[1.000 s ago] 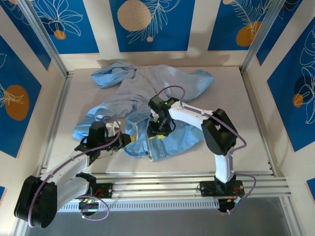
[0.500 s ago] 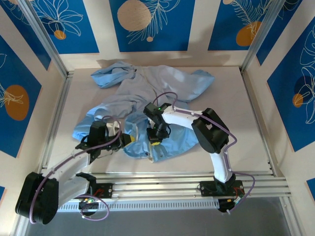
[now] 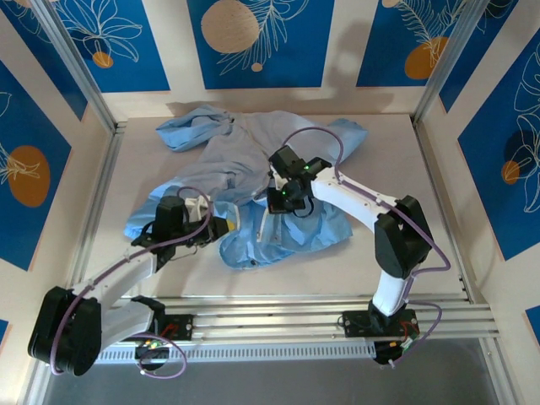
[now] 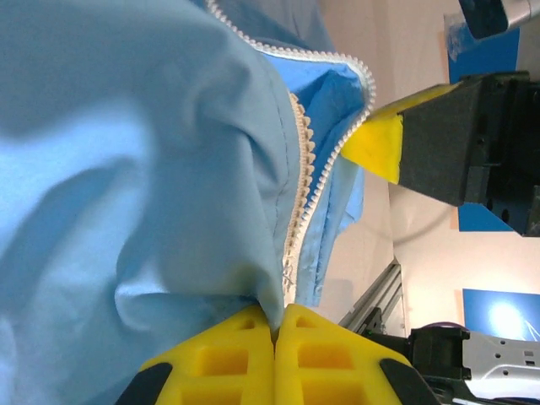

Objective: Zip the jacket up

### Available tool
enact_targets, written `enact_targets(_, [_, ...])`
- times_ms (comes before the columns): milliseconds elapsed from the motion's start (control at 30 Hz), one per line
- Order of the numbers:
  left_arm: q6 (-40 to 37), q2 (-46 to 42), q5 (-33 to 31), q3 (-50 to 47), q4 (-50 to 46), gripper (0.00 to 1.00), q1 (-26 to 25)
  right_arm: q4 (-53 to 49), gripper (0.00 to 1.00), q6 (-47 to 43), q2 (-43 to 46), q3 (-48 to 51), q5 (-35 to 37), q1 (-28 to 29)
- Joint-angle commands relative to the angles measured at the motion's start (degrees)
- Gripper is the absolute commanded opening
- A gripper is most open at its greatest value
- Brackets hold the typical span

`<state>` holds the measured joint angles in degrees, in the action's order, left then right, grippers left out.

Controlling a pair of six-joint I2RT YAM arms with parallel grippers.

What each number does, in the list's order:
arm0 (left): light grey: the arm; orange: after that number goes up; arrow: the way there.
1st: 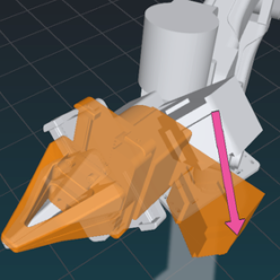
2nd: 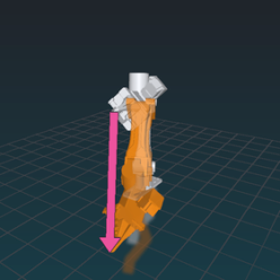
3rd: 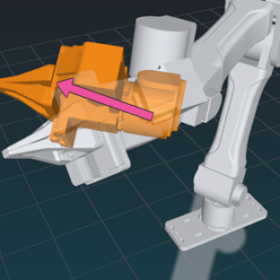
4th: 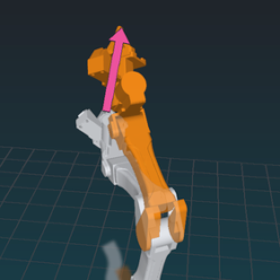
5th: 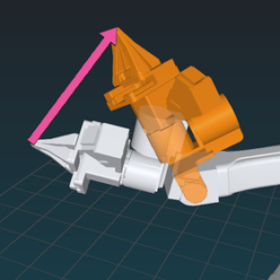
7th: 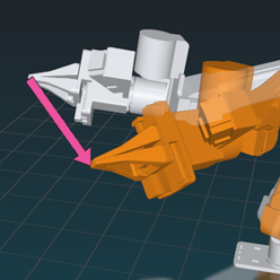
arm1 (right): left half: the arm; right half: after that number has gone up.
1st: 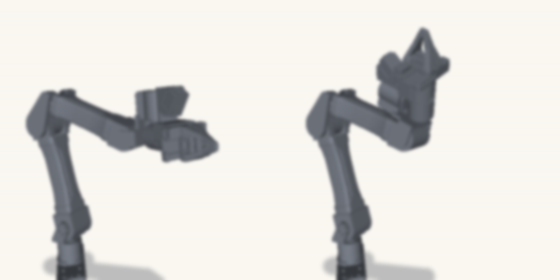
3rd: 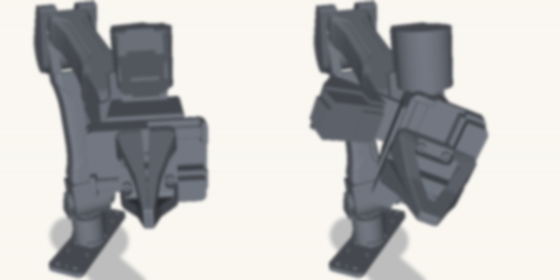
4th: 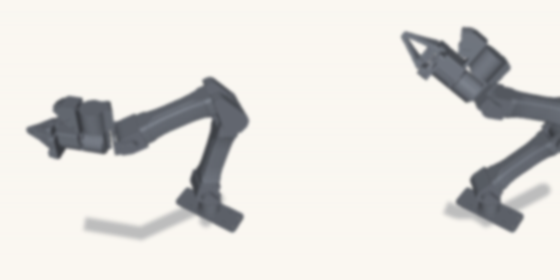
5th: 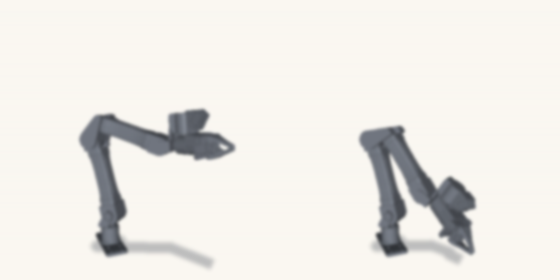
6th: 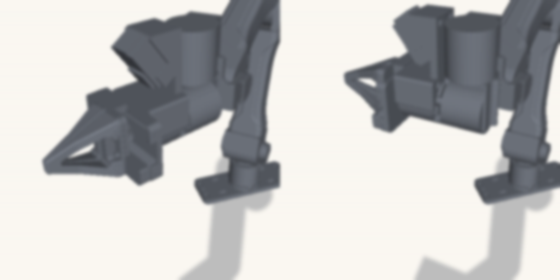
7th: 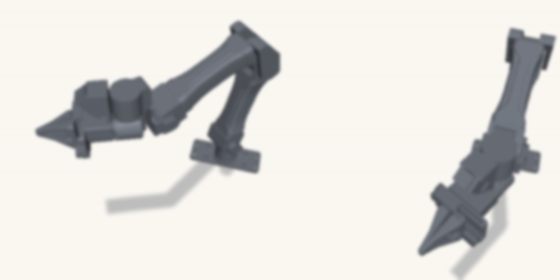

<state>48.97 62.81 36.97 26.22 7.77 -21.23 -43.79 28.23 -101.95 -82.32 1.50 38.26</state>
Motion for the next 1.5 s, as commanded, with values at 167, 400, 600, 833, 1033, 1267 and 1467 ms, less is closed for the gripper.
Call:
enact_targets(167, [-0.88,11.28,-4.11,2.35,9.83,0.00,-3.44,13.10,0.00,-7.77,1.83,4.01,-9.24,0.67])
enact_targets(400, [1.29,17.61,-2.46,2.97,17.24,0.00,-5.40,14.41,0.00,-9.39,2.71,6.67,-10.91,-0.25])
enact_targets(600, [1.38,13.23,-3.30,2.96,13.85,0.00,-10.38,13.99,0.00,-6.35,1.10,5.52,-9.72,-1.91])
enact_targets(833, [-0.99,-1.09,-13.83,-1.62,0.07,0.00,-17.14,13.03,0.00,-4.41,-0.69,4.37,-9.62,-3.47])
enact_targets(1033, [-2.96,-8.16,-19.38,-3.41,-6.82,0.00,-17.05,14.25,0.00,-4.06,-1.07,4.45,-11.60,-3.20])
enact_targets(1267, [-0.37,-5.20,-18.01,-3.03,-1.61,0.00,-16.03,14.49,0.05,-2.21,-1.84,4.63,-12.12,-1.94])
enact_targets(1467, [3.86,1.10,-19.71,-4.64,-4.40,0.00,-12.01,15.62,0.28,-0.76,-5.79,2.95,-14.27,1.17])
